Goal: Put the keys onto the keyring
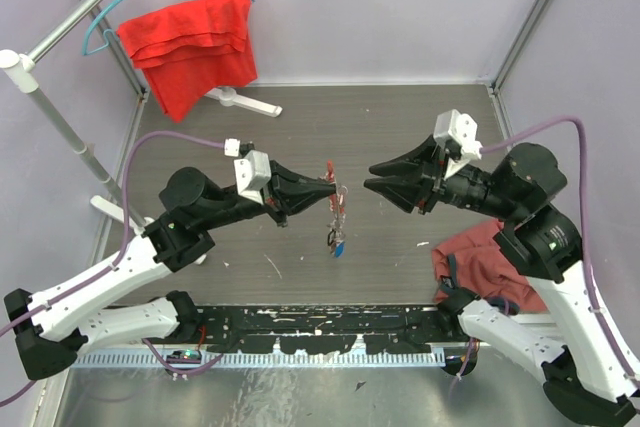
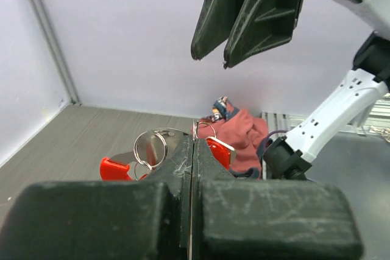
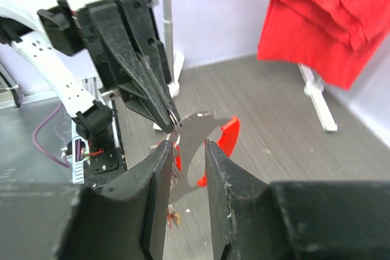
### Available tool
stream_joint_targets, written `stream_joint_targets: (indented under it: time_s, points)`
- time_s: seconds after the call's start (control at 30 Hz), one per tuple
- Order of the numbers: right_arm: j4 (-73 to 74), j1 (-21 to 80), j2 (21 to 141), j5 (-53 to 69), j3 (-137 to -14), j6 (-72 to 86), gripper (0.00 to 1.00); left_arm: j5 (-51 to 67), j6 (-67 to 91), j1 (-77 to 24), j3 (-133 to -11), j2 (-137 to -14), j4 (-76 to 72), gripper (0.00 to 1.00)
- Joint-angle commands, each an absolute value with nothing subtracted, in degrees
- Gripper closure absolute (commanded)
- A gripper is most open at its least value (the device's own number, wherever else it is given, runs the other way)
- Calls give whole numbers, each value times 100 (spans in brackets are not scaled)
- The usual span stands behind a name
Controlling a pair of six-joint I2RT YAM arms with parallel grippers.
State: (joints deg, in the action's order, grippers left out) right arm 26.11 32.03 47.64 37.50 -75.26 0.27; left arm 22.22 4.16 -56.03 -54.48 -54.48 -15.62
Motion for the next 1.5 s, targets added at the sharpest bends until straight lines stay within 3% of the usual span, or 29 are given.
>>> stream_joint_targets:
  time_s: [0.0, 0.27, 0.67, 1.47]
  points:
    - [1870, 3208, 4758, 4369, -7594, -94, 66, 2907, 592, -5602, -5438, -5417, -2421, 100]
    - [1955, 3205, 4886, 5306, -7772, -99, 66, 3649, 877, -5604, -5540, -5572, -2954, 100]
    - [1626, 3208, 5037, 6110, -7757, 230, 72, 3705, 931, -5605, -5598, -5638, -3030, 100]
    - [1480, 3260, 5264, 6349, -7517, 503, 69, 3570, 859, -5603, -5678, -5683, -2848, 100]
